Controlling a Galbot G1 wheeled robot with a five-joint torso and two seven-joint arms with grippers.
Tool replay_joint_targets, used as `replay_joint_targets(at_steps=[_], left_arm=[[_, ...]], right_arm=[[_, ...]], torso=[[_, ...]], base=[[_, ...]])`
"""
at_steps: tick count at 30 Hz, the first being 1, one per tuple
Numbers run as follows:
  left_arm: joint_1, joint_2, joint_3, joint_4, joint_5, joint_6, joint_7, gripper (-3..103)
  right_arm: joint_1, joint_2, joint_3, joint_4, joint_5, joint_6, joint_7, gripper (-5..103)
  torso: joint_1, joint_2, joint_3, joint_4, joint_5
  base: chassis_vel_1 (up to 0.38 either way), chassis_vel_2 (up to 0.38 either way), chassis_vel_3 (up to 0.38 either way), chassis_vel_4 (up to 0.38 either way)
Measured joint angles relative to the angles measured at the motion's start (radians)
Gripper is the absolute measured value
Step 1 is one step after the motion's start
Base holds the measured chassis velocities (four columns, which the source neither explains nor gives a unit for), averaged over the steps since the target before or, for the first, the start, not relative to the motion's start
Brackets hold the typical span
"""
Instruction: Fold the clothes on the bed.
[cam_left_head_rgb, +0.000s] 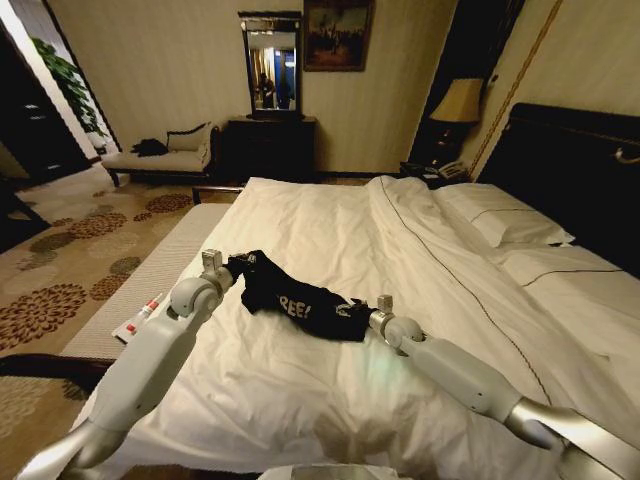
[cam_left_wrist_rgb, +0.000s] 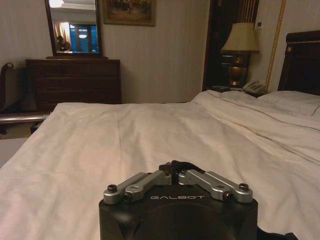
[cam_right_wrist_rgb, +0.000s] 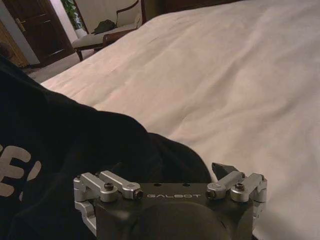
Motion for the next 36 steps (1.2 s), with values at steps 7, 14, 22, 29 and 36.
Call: replay_joint_targets(at_steps=[7,14,22,29,36], left_arm=[[0.007,0.009,-0.003,-0.011,0.0,0.0,0.0,1],[0.011,0.016,-0.006,-0.018,-0.001,-0.001,-0.001,1],[0.013,0.016,-0.007,-0.016,-0.001,-0.002,-0.001,1],[0.012,0.015,-0.007,-0.01,0.0,-0.005,-0.001,1],[0.012,0.016,-0.007,-0.009,0.0,-0.006,-0.002,1]], right_arm=[[-0.001,0.007,0.002,0.001,0.028,-0.037,0.015,80],[-0.004,0.008,0.003,0.0,0.023,-0.055,0.017,52],[-0.009,0.006,0.008,0.005,0.001,-0.037,-0.005,25],[-0.017,-0.002,0.014,0.012,-0.017,-0.023,-0.021,2],[-0.021,-0.004,0.015,0.014,-0.036,-0.007,-0.056,0]], torso=[[0.0,0.0,0.0,0.0001,0.0],[0.0,0.0,0.0,0.0,0.0],[0.0,0.0,0.0,0.0001,0.0002],[0.0,0.0,0.0,0.0001,0.0001],[0.0,0.0,0.0,0.0001,0.0001]], base=[[0.0,0.0,0.0,0.0],[0.0,0.0,0.0,0.0],[0.0,0.0,0.0,0.0],[0.0,0.0,0.0,0.0],[0.0,0.0,0.0,0.0]])
